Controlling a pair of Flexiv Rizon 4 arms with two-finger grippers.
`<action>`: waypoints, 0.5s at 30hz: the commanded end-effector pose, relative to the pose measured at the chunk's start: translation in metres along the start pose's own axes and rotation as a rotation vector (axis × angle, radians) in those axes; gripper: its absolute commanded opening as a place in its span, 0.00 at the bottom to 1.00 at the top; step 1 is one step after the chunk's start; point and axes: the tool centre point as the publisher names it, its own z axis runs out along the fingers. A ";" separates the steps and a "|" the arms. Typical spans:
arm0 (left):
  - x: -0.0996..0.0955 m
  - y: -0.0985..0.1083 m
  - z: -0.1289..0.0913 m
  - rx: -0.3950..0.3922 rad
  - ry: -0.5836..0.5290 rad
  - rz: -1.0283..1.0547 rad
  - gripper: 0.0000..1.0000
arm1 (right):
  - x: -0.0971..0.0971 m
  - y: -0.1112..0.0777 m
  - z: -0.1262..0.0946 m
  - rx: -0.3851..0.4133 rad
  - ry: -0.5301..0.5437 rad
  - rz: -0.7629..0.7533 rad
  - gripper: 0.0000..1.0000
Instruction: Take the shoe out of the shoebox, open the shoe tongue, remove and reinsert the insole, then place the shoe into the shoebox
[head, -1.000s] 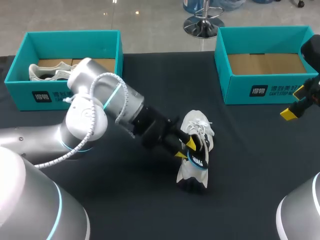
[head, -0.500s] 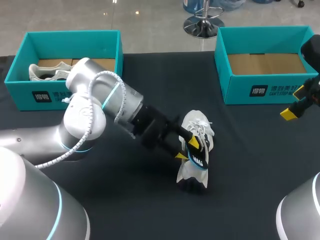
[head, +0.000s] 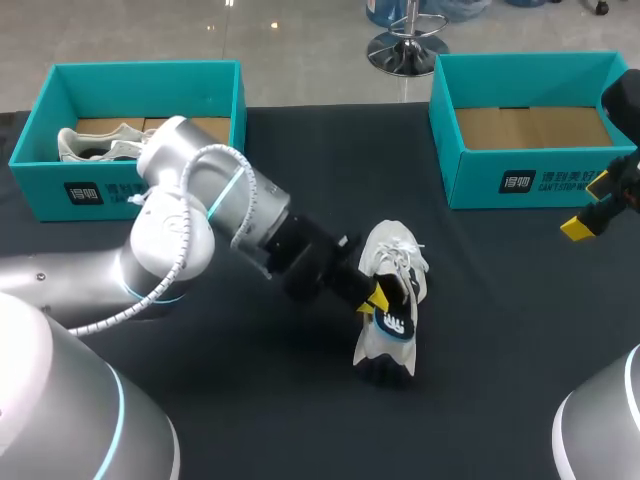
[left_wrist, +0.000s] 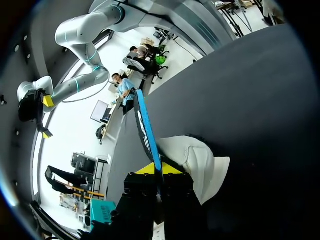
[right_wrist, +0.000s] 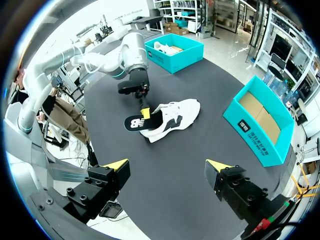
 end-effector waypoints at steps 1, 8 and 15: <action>0.000 0.007 -0.004 -0.009 0.009 0.005 0.00 | -0.002 0.002 0.000 0.006 0.003 0.000 1.00; 0.006 0.017 -0.005 -0.036 0.022 0.011 0.00 | -0.002 0.002 0.000 0.006 0.003 0.000 1.00; 0.012 0.019 0.001 -0.048 0.032 0.001 0.01 | -0.002 0.002 0.000 0.006 0.003 0.000 1.00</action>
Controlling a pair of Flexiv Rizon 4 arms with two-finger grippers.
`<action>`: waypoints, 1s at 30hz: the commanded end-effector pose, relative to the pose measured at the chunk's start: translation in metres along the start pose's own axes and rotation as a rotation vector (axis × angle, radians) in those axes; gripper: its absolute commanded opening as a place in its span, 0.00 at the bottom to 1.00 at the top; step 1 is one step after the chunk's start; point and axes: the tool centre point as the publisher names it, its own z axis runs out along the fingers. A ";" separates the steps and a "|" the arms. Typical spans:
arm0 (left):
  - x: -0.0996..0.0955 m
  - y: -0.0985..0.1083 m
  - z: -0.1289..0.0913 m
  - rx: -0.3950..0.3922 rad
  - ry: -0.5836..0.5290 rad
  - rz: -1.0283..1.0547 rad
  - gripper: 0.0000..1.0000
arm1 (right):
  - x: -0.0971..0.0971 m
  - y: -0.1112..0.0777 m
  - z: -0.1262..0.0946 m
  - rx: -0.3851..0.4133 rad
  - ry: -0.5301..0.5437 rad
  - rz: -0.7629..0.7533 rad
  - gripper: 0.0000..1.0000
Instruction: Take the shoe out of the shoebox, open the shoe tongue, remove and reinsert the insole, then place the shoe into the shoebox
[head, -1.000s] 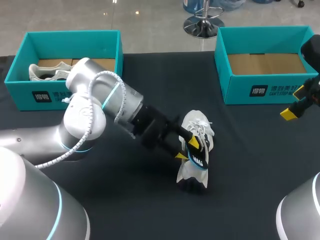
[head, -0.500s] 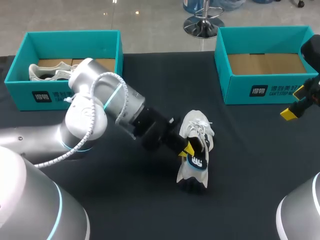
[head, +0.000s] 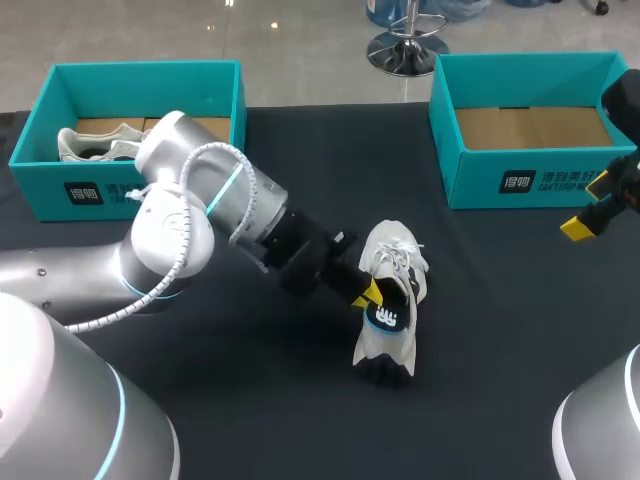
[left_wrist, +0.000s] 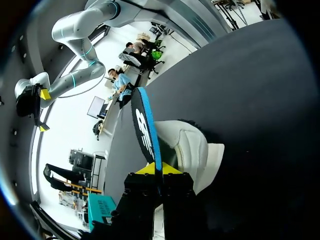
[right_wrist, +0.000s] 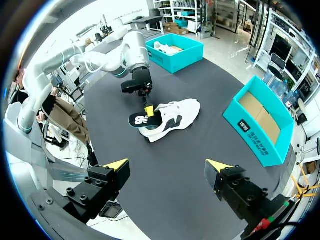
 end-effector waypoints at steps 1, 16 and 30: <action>0.002 0.000 0.006 -0.003 0.004 -0.004 0.06 | -0.002 0.002 0.000 0.006 0.003 0.000 1.00; -0.010 -0.013 -0.008 0.007 -0.045 -0.025 0.58 | -0.002 0.002 0.000 0.006 0.003 0.000 1.00; -0.014 -0.025 0.003 0.052 -0.054 -0.034 0.00 | -0.002 0.002 0.000 0.006 0.003 0.000 1.00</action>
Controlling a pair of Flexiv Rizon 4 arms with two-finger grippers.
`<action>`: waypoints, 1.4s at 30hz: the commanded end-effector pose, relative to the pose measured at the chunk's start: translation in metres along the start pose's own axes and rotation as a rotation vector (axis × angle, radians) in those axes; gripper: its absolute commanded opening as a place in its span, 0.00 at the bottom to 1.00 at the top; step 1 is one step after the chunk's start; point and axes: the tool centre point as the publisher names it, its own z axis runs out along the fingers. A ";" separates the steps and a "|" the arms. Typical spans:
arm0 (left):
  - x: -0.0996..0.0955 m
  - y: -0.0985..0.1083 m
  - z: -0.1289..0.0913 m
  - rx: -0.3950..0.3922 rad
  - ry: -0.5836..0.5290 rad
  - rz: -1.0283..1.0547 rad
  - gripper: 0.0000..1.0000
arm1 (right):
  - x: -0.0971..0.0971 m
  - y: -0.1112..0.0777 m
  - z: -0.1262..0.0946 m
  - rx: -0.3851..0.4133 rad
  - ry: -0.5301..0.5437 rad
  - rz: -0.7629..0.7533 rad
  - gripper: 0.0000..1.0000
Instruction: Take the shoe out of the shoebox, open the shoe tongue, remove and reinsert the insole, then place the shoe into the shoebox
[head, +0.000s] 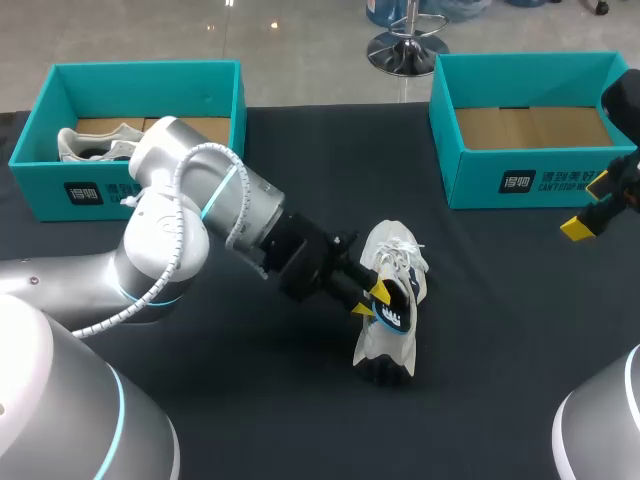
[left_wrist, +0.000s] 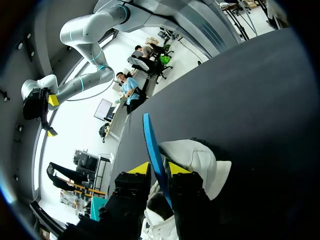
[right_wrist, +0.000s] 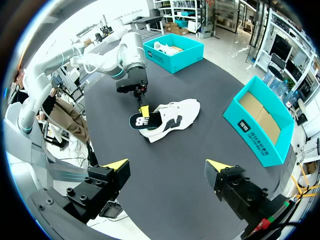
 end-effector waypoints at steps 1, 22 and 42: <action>0.003 0.001 0.005 0.007 0.007 0.003 0.00 | -0.002 0.002 0.000 0.006 0.003 0.000 1.00; 0.011 0.025 0.005 -0.065 0.058 0.075 0.00 | -0.002 0.002 0.000 0.006 0.003 0.000 1.00; -0.002 0.011 -0.013 -0.071 -0.007 0.034 0.82 | -0.002 0.002 0.000 0.006 0.003 0.000 1.00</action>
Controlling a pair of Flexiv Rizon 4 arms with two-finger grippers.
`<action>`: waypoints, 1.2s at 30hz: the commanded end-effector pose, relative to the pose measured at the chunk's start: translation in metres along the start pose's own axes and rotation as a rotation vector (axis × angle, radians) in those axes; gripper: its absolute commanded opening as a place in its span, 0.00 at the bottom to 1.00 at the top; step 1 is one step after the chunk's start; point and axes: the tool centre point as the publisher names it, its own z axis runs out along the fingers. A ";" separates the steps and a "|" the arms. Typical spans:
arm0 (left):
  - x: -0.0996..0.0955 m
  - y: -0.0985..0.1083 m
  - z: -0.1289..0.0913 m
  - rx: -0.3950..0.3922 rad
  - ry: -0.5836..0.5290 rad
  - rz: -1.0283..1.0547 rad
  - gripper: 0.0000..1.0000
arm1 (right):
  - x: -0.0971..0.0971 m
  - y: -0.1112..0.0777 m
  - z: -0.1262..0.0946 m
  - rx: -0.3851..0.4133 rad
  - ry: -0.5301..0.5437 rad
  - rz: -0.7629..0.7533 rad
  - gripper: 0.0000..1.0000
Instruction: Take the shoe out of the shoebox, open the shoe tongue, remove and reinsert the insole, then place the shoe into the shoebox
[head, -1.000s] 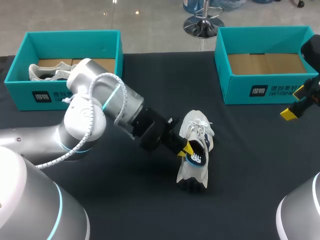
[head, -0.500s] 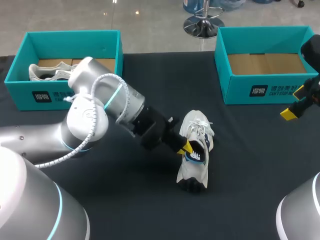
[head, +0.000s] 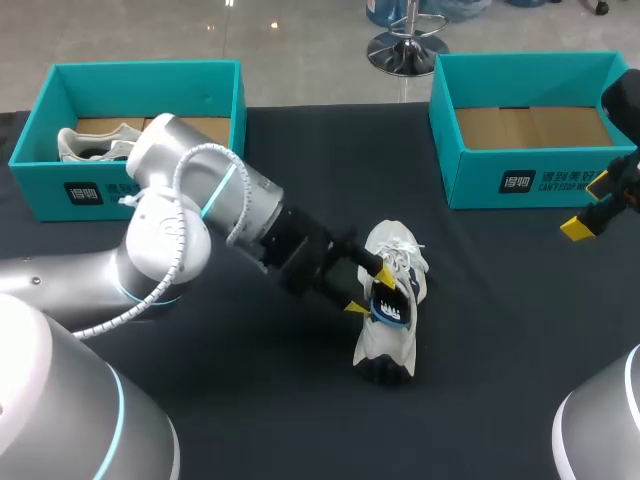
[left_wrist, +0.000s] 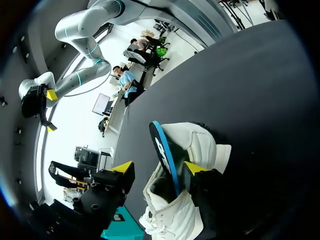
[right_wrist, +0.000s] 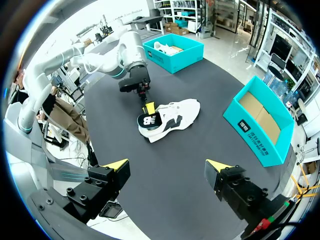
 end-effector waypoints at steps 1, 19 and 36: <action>0.001 -0.008 -0.004 0.002 -0.010 0.000 0.80 | -0.002 0.002 0.000 0.006 0.003 0.000 1.00; 0.004 -0.017 0.013 0.041 0.006 -0.024 0.00 | -0.002 0.002 0.000 0.006 0.003 0.000 1.00; 0.014 0.009 0.017 -0.006 0.050 -0.003 0.00 | -0.002 0.002 0.000 0.006 0.003 0.000 1.00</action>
